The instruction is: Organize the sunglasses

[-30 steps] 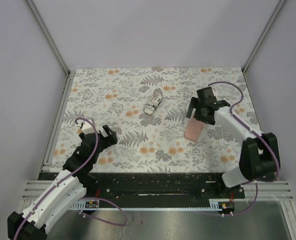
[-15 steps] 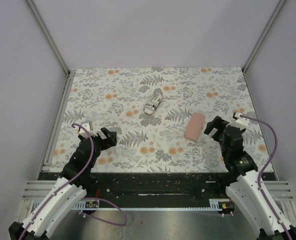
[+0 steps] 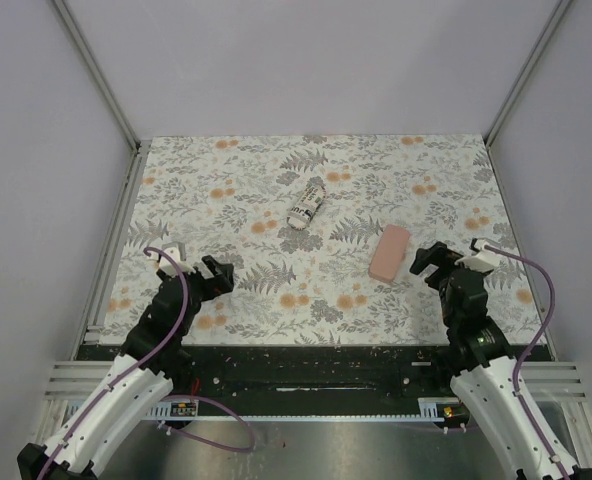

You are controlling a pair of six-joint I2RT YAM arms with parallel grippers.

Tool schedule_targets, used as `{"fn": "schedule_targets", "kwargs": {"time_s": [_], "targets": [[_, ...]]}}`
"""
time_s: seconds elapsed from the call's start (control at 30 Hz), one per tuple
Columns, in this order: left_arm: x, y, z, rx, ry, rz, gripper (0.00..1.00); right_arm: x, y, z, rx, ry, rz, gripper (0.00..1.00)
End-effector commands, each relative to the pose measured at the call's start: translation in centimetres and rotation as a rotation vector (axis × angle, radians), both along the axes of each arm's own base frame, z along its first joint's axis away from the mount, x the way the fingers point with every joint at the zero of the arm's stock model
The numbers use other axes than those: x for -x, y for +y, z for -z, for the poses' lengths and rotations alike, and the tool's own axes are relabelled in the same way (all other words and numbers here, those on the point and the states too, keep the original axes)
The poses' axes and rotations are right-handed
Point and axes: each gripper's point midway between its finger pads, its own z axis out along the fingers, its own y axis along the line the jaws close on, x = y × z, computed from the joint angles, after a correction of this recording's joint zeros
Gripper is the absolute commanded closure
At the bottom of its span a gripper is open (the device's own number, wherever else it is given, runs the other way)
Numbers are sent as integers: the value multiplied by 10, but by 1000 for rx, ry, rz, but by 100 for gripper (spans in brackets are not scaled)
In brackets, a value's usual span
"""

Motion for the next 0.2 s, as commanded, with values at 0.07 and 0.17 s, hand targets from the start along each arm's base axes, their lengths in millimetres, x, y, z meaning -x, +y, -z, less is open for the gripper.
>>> {"fn": "schedule_targets", "kwargs": {"time_s": [0.07, 0.17], "targets": [[-5, -2, -9, 12, -44, 4, 2, -6, -3, -20, -22, -51, 34, 1], [-5, -3, -10, 14, -46, 5, 1, -5, -4, -20, -22, -54, 42, 1]]}}
